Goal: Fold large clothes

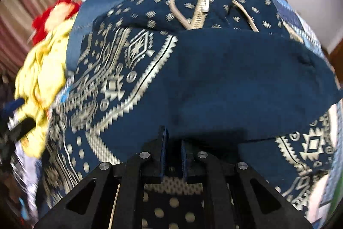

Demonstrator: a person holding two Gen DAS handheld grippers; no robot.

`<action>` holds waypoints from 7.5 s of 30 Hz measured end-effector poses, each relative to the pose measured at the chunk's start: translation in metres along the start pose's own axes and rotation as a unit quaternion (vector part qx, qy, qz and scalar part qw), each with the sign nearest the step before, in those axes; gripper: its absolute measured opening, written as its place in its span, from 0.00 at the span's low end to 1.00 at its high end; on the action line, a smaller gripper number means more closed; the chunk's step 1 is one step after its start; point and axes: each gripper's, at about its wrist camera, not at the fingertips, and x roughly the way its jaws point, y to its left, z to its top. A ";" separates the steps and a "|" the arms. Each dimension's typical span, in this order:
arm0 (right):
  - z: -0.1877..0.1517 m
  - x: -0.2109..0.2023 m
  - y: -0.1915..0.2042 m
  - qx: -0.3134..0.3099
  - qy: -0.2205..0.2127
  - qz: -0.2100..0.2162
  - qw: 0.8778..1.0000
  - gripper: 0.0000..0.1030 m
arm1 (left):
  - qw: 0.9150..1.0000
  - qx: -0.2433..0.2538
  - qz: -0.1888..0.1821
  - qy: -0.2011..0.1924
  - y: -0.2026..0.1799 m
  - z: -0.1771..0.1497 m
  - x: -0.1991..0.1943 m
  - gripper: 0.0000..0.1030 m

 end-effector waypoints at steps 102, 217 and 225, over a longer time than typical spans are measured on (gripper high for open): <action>-0.045 -0.022 -0.224 0.152 -0.046 0.044 0.986 0.08 | 0.982 0.180 -0.055 0.017 -0.189 0.117 0.119 0.21; -0.035 -0.024 -0.213 0.046 -0.021 -0.104 0.993 0.08 | 0.993 0.092 -0.032 0.060 -0.084 0.034 0.102 0.60; -0.012 -0.010 -0.184 0.026 -0.033 -0.072 0.997 0.08 | 0.994 0.095 -0.024 0.057 -0.087 0.031 0.100 0.60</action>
